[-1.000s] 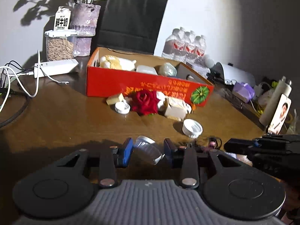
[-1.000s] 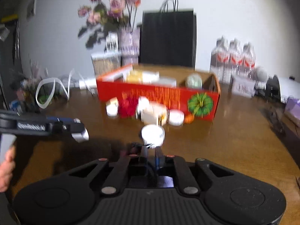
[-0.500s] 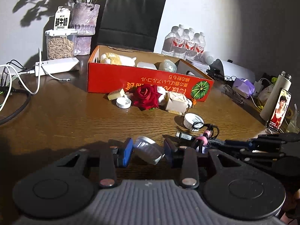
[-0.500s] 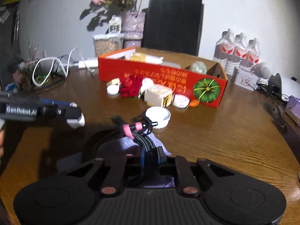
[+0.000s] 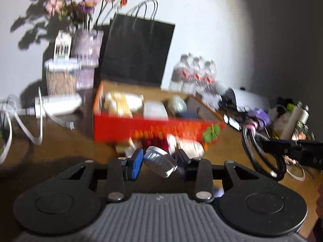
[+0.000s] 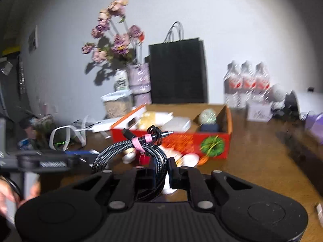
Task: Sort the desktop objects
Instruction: 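Carry the cable and clear plastic piece toward the cardboard box with both tools, then open both tools over the box, dropping the cable and clear piece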
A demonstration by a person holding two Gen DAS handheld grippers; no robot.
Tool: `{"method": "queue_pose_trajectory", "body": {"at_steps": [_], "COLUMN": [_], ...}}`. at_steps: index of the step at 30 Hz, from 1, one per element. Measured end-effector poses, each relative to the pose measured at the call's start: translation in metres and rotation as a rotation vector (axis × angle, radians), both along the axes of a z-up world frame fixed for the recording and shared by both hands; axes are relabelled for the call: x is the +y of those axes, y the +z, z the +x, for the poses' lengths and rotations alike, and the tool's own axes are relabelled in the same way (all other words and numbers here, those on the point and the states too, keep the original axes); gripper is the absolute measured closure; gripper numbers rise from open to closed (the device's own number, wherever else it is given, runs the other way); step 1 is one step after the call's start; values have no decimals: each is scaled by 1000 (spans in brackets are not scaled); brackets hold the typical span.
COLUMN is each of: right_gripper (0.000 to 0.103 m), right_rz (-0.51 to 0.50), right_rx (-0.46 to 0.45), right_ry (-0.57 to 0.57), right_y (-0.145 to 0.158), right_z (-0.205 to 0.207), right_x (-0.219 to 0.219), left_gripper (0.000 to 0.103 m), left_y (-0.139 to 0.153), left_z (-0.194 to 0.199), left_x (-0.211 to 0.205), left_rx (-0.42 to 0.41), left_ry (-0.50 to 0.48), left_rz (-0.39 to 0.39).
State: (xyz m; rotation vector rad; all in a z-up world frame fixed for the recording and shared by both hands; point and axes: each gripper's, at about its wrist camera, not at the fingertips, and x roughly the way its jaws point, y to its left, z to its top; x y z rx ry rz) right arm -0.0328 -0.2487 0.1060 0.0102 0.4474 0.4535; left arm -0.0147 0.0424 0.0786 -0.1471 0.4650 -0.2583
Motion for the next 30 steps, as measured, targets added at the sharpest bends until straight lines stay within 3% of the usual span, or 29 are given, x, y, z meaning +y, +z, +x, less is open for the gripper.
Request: {"method": "queue_pose_trajectory", "body": {"at_steps": [4,7,11,15,20,25,28,30], "right_gripper": [93,93,93,94,95,95,93,92], "right_rz": [-40,-72,-128,-233,-321,-429,-538,-518], "right_rx": [-49,-48,42,180,300,239,152,165], "right_ry": [-11,-27,-78,-77,-102,-107,-112,-126], "right_y": [20,31,24,-6,-42,-62,-71,-71], "right_z": [46,103,193,249,284,282,278,281], "right_x": [8,23,40,55,71,95,109,107], "left_gripper": [66,66,66,66,65,65,65,64], "left_y": [37,50,33,9,-16,-30,-34,-36], "left_z": [53,108,175,205,219,231,234,232], "left_x": [8,7,2,2,-8,-11,-13,-14], "left_rx": [-40,-6,111,212,234,267,280,274], "left_ry": [6,6,56,22,12,43,53,62], "left_rz": [2,18,115,165,211,206,206,211]}}
